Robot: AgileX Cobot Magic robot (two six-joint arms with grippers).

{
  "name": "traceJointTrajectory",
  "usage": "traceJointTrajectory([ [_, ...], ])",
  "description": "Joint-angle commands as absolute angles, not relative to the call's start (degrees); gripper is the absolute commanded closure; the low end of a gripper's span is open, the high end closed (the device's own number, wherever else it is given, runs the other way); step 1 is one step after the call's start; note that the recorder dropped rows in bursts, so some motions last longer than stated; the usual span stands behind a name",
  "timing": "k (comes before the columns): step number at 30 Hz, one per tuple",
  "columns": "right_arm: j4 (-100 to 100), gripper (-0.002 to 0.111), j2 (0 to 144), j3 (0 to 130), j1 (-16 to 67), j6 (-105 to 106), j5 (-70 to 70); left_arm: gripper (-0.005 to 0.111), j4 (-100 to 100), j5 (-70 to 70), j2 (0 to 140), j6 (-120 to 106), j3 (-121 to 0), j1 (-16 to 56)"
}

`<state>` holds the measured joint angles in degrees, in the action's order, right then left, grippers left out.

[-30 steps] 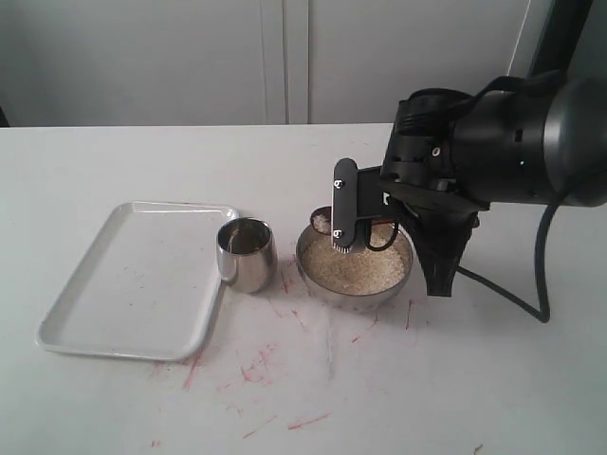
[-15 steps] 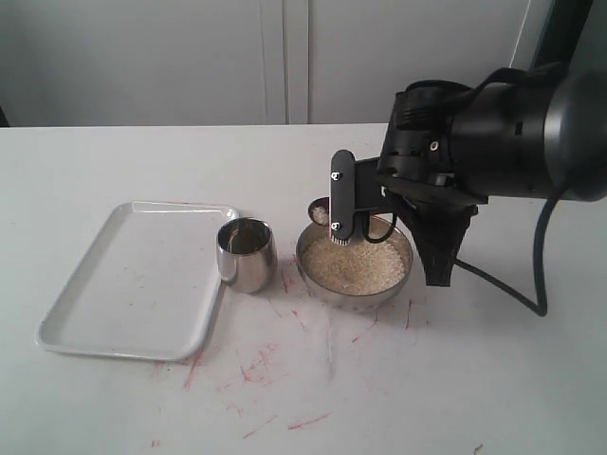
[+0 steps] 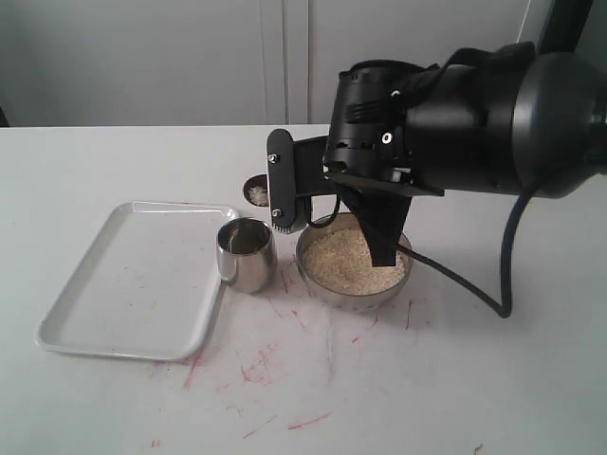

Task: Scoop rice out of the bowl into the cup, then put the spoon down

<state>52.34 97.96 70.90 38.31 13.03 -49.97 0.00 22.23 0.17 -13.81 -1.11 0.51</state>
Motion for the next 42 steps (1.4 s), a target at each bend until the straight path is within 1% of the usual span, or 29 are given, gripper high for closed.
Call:
traceJointTrajectory([
  [1,52.6,0.108,99.5,72.6,38.9,12.8,-51.8,0.092,0.0,24.5,0.0,-13.5,-0.6,0.7],
  [8,54.5,0.108,101.5,72.9,38.9,12.8,-51.3,0.092,0.0,24.5,0.0,-13.5,-0.6,0.7],
  [25,57.6,0.108,106.9,78.1,40.2,12.8,-51.4,0.092,0.0,24.5,0.0,-13.5,-0.6,0.7],
  [42,63.8,0.108,109.4,78.2,40.2,15.7,-53.8,0.092,0.0,24.5,0.0,-13.5,-0.6,0.7],
])
